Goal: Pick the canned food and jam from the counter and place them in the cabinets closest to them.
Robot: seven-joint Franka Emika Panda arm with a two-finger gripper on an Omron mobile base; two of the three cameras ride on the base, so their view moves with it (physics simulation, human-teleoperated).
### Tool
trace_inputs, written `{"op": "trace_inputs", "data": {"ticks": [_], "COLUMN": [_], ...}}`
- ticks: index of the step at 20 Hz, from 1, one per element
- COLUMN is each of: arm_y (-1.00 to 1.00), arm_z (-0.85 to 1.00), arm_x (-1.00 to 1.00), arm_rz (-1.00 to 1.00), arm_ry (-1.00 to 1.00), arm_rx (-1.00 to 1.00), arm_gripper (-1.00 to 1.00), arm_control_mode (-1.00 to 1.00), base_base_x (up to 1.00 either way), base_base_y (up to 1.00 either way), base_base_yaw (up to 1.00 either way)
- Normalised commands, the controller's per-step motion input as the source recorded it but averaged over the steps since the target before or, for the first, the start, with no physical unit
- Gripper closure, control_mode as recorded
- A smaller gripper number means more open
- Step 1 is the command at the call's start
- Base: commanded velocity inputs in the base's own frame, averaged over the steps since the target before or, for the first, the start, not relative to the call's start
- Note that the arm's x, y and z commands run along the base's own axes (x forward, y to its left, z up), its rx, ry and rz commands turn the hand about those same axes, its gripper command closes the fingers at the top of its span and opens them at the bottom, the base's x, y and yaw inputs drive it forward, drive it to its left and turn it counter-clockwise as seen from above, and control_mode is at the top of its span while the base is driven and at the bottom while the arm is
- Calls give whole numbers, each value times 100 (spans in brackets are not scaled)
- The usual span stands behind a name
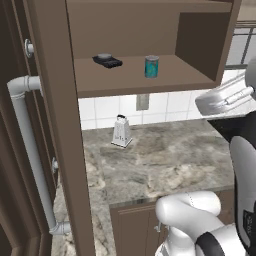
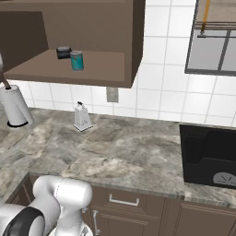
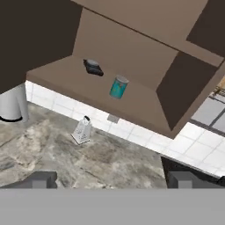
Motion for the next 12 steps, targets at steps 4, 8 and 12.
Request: {"op": "trace_inputs", "data": {"ticks": [4,8,12], "arm_y": [-27,-33,-30], "arm_z": [-59,-45,-39], "arm_x": [-35,-20,-4], "arm_rz": [10,13,13], "arm_ry": [9,0,-2], "arm_rx": [-9,-1,0], "arm_gripper": [-100,-100,-100], "arm_control_mode": [-100,-100,-100], "base_base_x": [0,0,0], "base_base_y": [0,0,0], "base_base_yaw": [0,0,0]}}
